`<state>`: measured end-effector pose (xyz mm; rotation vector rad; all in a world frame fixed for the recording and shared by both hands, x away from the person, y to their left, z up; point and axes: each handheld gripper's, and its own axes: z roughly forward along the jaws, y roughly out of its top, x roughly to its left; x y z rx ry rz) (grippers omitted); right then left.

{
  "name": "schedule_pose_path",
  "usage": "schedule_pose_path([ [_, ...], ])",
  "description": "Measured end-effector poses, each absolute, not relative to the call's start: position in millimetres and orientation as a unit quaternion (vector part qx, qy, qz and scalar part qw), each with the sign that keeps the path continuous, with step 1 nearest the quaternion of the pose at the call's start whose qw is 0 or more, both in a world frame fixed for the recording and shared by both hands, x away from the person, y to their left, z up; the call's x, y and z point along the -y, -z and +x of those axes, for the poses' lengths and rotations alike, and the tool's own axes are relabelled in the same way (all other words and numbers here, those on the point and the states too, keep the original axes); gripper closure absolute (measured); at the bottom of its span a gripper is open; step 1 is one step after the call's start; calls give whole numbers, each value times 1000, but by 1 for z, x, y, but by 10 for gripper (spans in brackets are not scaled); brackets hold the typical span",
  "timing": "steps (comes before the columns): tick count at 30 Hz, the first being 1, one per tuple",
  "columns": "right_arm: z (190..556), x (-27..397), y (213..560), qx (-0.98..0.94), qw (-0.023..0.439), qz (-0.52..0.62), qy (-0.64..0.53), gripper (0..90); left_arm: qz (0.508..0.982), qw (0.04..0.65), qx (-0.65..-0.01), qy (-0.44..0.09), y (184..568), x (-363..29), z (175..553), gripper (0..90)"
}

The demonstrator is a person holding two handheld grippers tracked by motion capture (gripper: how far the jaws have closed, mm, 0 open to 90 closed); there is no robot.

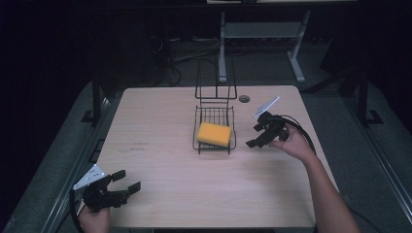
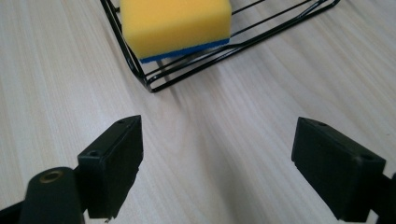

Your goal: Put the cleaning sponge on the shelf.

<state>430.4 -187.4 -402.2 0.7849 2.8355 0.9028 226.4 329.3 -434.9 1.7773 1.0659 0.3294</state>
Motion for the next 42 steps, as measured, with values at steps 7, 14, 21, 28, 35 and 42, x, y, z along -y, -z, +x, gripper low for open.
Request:
schedule_pose_path([
  [7,424,195,407,-920,28,258,-293,162,735,497,-441,-138,435,-330,226,140],
  [14,415,203,411,-919,28,263,-292,162,737,495,-439,-136,435,-328,227,141],
  [21,409,208,415,-922,26,266,-281,163,738,494,-439,-136,435,-327,227,141],
  [28,401,215,418,-922,28,265,-282,163,740,492,-438,-136,435,-327,227,140],
  [35,388,222,421,-920,28,267,-285,163,743,489,-437,-137,435,-326,227,140],
  [42,380,230,426,-918,26,273,-285,163,744,488,-435,-137,435,-325,227,140],
])
